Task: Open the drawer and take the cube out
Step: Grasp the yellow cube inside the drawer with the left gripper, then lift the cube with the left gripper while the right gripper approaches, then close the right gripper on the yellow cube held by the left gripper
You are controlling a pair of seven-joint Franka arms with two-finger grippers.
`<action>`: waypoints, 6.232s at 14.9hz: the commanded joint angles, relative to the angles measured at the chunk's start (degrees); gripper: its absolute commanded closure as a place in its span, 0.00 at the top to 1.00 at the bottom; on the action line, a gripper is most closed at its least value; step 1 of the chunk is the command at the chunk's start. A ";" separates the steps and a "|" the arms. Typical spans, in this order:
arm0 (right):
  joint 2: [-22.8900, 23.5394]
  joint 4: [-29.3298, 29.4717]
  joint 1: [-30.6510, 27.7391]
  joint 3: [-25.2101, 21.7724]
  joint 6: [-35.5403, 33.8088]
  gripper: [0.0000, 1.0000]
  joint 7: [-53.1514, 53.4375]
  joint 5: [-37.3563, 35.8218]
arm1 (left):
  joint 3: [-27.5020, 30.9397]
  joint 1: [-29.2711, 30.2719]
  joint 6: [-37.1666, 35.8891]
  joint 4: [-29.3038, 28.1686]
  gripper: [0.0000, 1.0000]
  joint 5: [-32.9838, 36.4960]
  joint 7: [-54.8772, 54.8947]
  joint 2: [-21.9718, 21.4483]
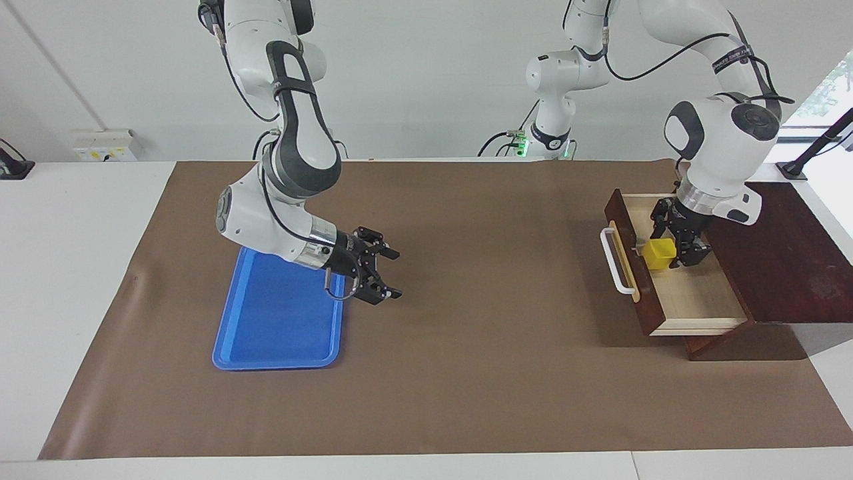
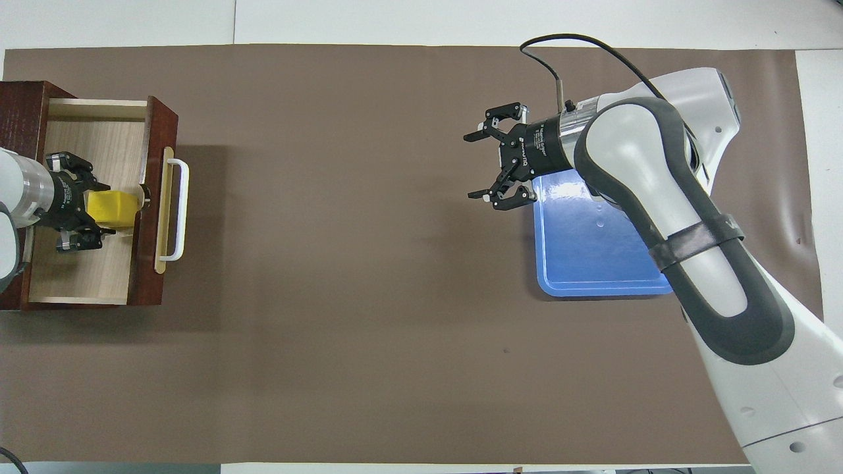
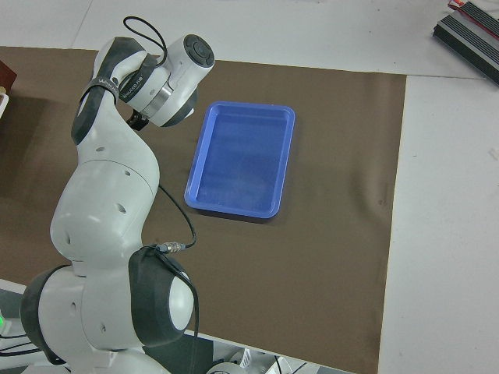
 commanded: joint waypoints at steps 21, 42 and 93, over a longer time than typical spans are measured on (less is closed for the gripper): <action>-0.03 -0.80 0.16 0.07 0.69 0.97 -0.34 0.26 | 0.38 -26.90 -18.48 24.81 0.00 -3.61 -32.87 9.73; 9.72 16.16 9.38 -0.02 1.66 0.93 7.75 -10.09 | 0.38 -30.24 -13.82 22.96 0.00 -3.43 -37.72 9.90; 16.49 33.13 15.63 0.15 -4.32 0.00 18.47 -15.12 | 0.38 -31.65 -11.53 22.78 0.00 -3.43 -38.77 9.90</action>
